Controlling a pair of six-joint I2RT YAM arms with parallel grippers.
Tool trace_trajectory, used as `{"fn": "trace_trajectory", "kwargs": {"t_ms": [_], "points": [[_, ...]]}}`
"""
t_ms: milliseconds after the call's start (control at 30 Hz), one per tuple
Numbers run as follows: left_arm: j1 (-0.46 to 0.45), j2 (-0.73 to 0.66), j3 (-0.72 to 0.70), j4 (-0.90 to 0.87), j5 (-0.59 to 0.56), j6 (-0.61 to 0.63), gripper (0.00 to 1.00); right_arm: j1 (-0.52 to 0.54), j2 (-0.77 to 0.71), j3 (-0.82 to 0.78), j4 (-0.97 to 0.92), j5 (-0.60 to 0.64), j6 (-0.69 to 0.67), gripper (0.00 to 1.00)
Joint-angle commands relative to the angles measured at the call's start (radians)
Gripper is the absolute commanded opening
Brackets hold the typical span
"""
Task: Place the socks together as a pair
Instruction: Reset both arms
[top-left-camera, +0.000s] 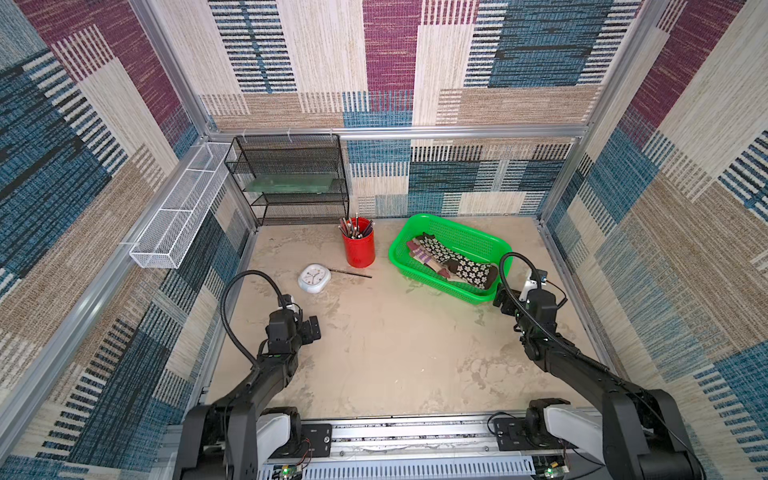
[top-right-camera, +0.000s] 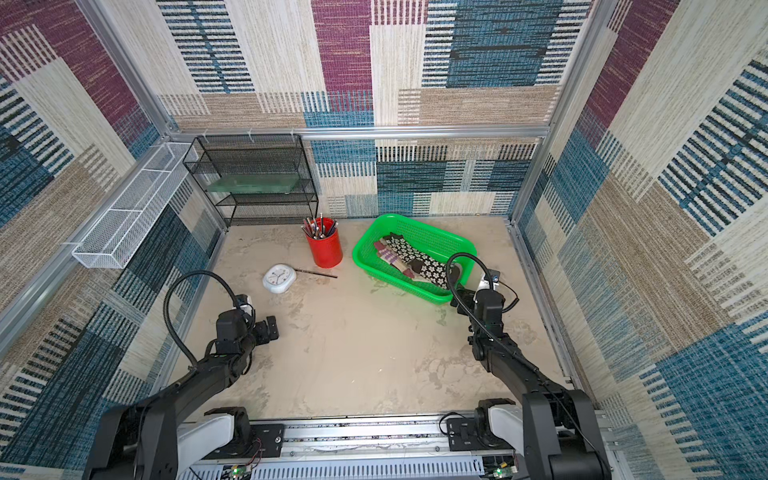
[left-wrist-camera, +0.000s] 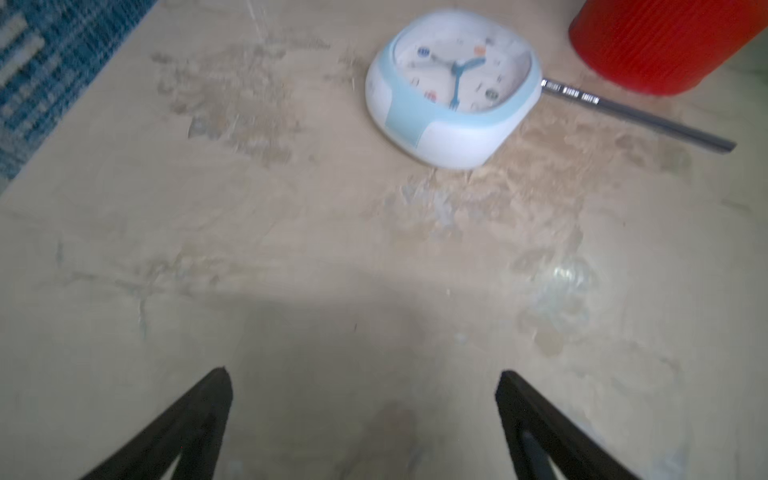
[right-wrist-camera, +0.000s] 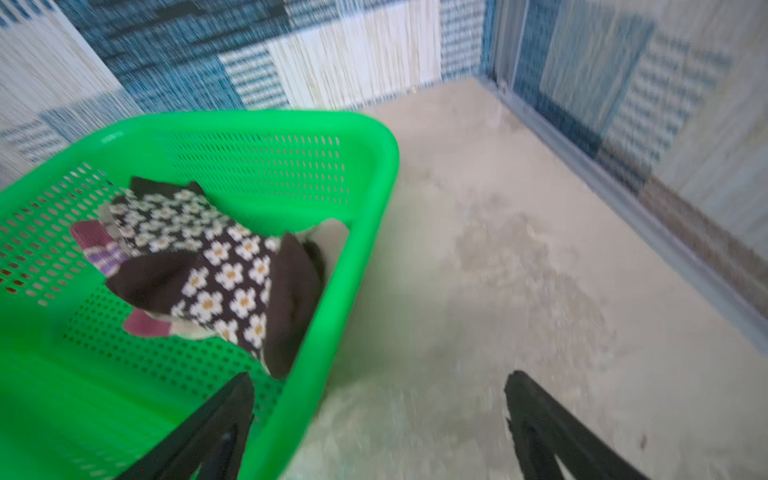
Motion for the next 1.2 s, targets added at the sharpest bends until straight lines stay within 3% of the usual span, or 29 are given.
{"fn": "trace_trajectory", "kwargs": {"t_ms": [0,100,133,167,200,267,333,1167], "points": [[0.004,0.125,0.049,0.385,0.04,0.1,0.99,0.025,0.061,-0.045,0.334,0.079,-0.12,0.96],[0.027,0.313,0.067,0.527,0.165,0.122,0.98,0.028,0.122,-0.087,0.447,0.094,-0.139,0.96],[0.031,0.344,0.077,0.552,0.213,0.137,0.97,0.025,0.117,-0.068,0.402,0.098,-0.144,0.96],[0.031,0.312,0.109,0.432,0.242,0.156,0.97,0.011,0.132,-0.082,0.458,0.075,-0.166,0.96],[0.032,0.288,0.13,0.356,0.242,0.154,0.98,-0.002,0.145,-0.084,0.483,0.064,-0.168,0.96],[0.035,0.324,0.111,0.454,0.245,0.146,1.0,-0.063,0.243,-0.07,0.546,0.027,-0.119,0.96],[0.04,0.306,0.135,0.372,0.233,0.135,1.0,-0.076,0.339,-0.046,0.59,0.025,-0.118,0.96],[0.051,0.322,0.179,0.316,0.248,0.127,1.0,-0.075,0.31,-0.057,0.569,0.04,-0.101,0.96]]}}
